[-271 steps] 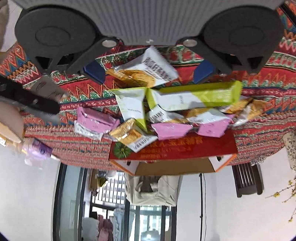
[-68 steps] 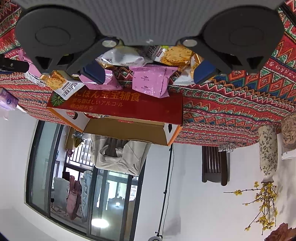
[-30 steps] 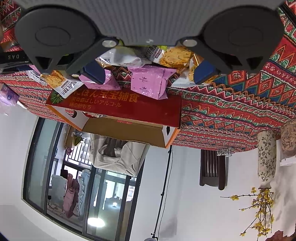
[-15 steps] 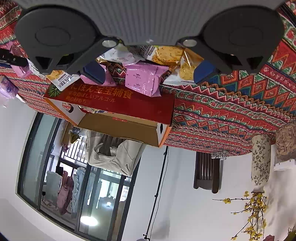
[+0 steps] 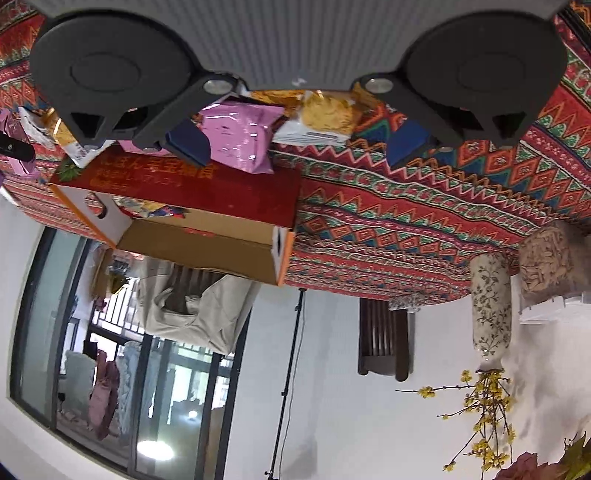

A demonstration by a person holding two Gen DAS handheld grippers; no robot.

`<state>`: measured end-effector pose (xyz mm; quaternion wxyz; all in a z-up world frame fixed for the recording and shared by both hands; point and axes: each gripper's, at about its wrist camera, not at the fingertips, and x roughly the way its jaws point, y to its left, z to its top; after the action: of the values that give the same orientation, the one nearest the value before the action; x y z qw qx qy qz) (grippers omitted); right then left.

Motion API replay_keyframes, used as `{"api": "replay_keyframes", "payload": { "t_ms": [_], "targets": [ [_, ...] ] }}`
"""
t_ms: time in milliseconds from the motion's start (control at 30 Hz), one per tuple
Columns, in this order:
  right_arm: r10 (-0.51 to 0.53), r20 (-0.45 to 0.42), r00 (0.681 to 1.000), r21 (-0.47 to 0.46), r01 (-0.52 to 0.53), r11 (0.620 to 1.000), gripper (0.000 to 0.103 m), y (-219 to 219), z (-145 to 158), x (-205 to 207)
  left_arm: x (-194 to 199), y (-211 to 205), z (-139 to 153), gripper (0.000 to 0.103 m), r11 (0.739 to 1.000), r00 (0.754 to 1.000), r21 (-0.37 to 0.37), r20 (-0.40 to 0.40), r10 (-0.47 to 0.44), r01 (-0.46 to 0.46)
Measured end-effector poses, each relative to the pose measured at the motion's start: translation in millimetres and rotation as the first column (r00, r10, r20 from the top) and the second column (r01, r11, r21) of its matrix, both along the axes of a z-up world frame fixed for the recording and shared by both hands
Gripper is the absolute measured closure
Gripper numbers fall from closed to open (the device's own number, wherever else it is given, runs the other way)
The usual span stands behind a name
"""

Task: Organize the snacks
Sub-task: 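Grasp a white cookie packet with the left gripper while the right gripper holds the pink packet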

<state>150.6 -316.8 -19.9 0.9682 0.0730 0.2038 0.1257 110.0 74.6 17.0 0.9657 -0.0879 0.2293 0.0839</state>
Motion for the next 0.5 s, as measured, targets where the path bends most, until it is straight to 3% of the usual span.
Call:
{"api": "replay_keyframes", "payload": {
  "t_ms": [500],
  "targets": [
    [-0.032,0.027,0.999,0.045,0.031,0.999,0.042,-13.3,-11.8,-8.2,33.5,13.3,1.5,0.0,0.999,0.992,0.009,-0.115,0.048,-0.047]
  ]
}}
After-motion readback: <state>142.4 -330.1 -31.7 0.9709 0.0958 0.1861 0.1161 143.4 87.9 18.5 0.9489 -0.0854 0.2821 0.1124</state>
